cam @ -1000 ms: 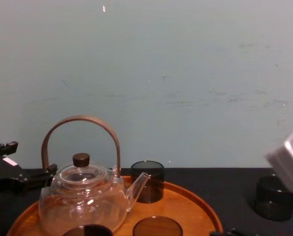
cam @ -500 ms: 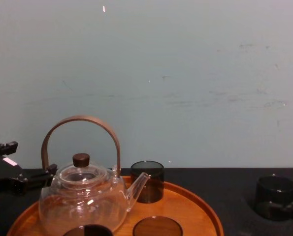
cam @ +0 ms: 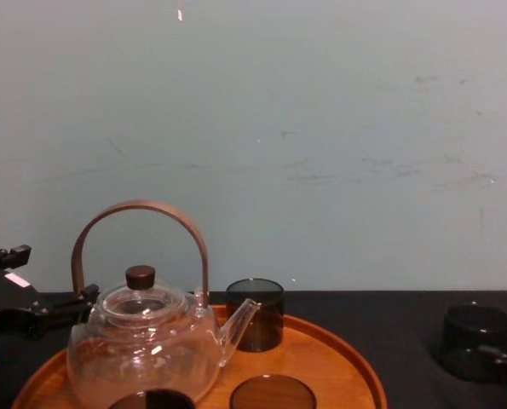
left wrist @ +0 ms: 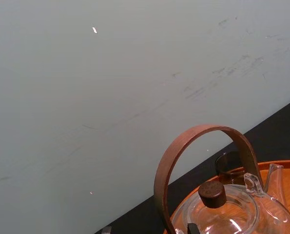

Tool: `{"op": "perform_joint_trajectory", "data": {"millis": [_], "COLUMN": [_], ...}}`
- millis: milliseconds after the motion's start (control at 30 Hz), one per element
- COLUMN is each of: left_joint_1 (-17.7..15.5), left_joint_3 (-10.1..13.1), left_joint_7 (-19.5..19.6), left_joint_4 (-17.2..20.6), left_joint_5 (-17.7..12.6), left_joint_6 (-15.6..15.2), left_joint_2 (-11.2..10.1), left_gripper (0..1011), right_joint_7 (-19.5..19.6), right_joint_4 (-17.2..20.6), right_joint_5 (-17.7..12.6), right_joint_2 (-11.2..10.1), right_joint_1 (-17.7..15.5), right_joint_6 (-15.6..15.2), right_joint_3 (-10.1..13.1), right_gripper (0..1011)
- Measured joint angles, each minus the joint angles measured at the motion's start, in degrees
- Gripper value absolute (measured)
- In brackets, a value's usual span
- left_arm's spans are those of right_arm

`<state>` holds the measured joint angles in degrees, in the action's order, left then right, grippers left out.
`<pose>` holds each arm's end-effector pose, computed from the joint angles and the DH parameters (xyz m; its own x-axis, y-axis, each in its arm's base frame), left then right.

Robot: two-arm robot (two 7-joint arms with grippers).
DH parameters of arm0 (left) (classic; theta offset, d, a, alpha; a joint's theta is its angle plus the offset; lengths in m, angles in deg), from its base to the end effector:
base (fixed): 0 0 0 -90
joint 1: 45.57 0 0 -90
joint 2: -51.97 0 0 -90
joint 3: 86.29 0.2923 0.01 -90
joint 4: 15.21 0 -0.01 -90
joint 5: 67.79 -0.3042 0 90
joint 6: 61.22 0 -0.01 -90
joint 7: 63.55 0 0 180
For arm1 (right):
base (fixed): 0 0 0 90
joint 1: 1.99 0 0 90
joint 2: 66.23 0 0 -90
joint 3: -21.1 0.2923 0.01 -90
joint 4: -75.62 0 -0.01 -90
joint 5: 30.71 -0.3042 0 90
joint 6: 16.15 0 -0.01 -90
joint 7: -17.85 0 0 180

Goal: Pick up the glass from the table and place it on the tray.

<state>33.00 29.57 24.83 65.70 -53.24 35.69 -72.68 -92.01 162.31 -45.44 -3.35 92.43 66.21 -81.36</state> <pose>0.3541 0.0852 -0.3032 0.2923 0.8803 0.3737 -0.9552 0.2874 0.0701 0.3388 -0.0843 -0.2930 0.4969 -0.8567 0.1384 0.8520 0.4512 -0.2655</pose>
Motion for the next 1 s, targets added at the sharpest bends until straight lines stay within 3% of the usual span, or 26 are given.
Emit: {"op": "perform_joint_trajectory", "data": {"millis": [633, 900, 933, 1000], "left_joint_1": [0.00, 0.00, 0.00, 0.00], "left_joint_3": [0.00, 0.00, 0.00, 0.00], "left_joint_7": [0.00, 0.00, 0.00, 0.00], "left_joint_4": [0.00, 0.00, 0.00, 0.00], "left_joint_5": [0.00, 0.00, 0.00, 0.00], "left_joint_6": [0.00, 0.00, 0.00, 0.00], "left_joint_2": [0.00, 0.00, 0.00, 0.00], "left_gripper": [1009, 1009, 1009, 1010], "right_joint_7": [0.15, -0.25, -0.29, -0.28], "right_joint_4": [-5.60, -7.55, -10.50, -10.89], "right_joint_5": [-1.48, -1.56, -1.02, -0.94], "right_joint_2": [1.53, 2.11, 2.97, 3.08], "right_joint_1": [3.70, 6.23, 9.10, 9.41], "right_joint_6": [-2.42, -3.04, -3.61, -3.68], "right_joint_3": [1.56, 0.74, -0.20, -0.31], "right_gripper": [1002, 1002, 1002, 1002]}}
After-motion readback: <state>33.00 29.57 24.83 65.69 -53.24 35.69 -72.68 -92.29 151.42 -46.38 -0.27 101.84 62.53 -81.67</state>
